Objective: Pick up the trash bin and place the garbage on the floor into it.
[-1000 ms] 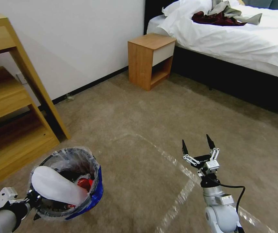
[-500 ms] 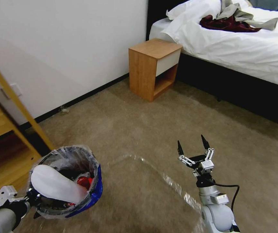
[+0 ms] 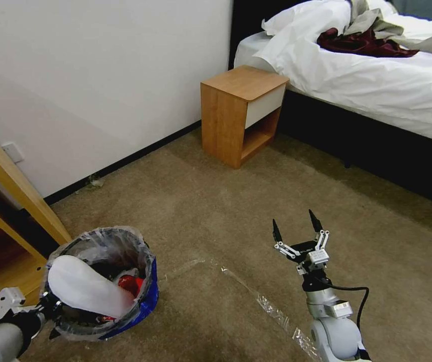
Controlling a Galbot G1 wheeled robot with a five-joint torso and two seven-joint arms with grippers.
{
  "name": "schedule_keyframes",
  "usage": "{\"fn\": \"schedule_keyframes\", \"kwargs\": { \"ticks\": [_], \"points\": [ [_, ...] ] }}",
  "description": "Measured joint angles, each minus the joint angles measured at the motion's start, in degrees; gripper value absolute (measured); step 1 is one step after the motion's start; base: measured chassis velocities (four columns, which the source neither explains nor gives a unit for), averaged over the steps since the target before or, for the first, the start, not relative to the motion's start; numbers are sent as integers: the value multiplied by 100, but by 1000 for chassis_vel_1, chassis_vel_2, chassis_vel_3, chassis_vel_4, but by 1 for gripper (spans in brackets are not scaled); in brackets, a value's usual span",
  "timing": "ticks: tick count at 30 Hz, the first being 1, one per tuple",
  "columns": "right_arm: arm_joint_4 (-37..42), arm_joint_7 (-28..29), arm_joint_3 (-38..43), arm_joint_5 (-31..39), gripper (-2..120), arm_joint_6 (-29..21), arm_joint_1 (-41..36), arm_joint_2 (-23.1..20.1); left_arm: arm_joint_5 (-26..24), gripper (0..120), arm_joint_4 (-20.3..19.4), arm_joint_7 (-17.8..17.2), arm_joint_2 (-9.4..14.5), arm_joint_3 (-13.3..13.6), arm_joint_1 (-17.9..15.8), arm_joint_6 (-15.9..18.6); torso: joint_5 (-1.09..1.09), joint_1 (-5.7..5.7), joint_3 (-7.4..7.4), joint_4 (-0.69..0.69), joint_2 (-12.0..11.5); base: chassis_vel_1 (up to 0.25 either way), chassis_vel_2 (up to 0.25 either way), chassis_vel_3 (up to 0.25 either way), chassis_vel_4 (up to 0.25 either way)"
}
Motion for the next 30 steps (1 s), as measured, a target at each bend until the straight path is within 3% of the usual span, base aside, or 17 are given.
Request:
{"fn": "schedule_keyframes", "kwargs": {
  "ticks": [13,26,30],
  "points": [
    [22,-138,2,48,100,3,-37,33,-5,0,0,8,-34,-20,67,0,1,0,1,-1,0,-191,191,209,-199],
    [51,-158,-44,92,100,130,-112,50,26,0,-1,24,-108,19,106,-1,4,0,3,-2,0,-321,326,319,-324],
    [43,-156,-55,92,100,129,-75,59,30,0,0,24,-108,17,104,-1,0,1,4,-1,-1,-203,210,186,-168]
  ]
}}
